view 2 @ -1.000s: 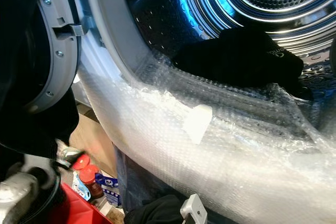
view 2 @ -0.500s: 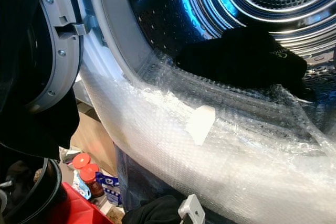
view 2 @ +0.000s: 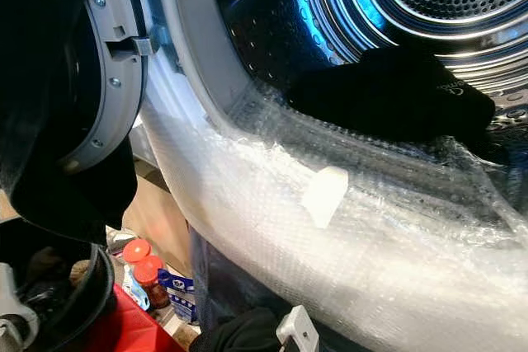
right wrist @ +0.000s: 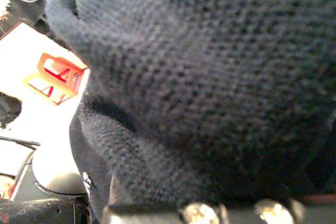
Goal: Clothes washing
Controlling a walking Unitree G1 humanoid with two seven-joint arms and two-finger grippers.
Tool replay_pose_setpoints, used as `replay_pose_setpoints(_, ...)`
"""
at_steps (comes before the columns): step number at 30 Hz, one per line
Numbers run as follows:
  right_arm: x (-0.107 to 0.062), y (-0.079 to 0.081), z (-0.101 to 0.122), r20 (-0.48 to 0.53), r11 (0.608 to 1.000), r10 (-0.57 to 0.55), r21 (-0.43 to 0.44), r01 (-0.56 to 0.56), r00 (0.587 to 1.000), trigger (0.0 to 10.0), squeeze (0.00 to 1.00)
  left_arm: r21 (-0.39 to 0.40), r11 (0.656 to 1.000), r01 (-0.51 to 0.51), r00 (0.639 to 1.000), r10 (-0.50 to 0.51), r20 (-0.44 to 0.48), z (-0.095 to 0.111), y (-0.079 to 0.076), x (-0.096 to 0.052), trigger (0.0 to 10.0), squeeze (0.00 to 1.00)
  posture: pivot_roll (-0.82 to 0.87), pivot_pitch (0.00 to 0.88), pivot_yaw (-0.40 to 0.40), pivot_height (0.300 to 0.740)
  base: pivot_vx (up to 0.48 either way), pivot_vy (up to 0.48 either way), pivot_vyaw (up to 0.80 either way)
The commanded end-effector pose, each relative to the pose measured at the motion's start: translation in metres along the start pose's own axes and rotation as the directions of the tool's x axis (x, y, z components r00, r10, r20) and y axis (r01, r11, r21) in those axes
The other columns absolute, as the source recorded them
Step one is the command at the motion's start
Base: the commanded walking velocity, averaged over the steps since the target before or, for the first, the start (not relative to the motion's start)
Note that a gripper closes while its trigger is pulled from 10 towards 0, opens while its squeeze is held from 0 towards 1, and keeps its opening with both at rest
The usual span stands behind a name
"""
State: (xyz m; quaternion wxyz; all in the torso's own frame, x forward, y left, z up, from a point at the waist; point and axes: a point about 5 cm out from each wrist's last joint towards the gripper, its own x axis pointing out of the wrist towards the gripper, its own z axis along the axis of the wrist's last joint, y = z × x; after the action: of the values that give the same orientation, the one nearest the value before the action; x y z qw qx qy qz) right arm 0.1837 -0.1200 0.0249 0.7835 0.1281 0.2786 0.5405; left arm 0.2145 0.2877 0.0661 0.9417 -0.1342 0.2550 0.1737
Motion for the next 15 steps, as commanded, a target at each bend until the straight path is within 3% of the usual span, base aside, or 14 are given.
replay_pose_setpoints(1, 0.002, -0.001, 0.004, 0.011, 1.0, 0.004, -0.007, -0.004, 1.0, 0.0, 0.0, -0.02, 0.99, 0.139, 0.985, -0.14, -0.101, -0.019, -0.019, -0.001, 10.0, 0.0, 0.05, 0.056, -0.001, 0.74, 0.0, 0.0, 0.0)
replay_pose_setpoints(9, 0.004, 0.0, 0.007, 0.014, 1.0, 0.016, -0.016, -0.016, 1.0, 0.0, 0.0, -0.03, 0.971, 0.236, 0.967, -0.238, -0.087, -0.009, -0.03, -0.004, 10.0, 0.0, 0.05, 0.055, -0.002, 0.74, 0.0, 0.0, 0.0)
replay_pose_setpoints(15, 0.006, 0.0, 0.009, 0.019, 1.0, 0.022, -0.02, -0.021, 1.0, 0.0, 0.0, -0.008, 0.97, 0.245, 0.967, -0.245, -0.076, -0.002, -0.024, -0.008, 10.0, 0.0, 0.05, 0.056, -0.004, 0.74, 0.0, 0.0, 0.0)
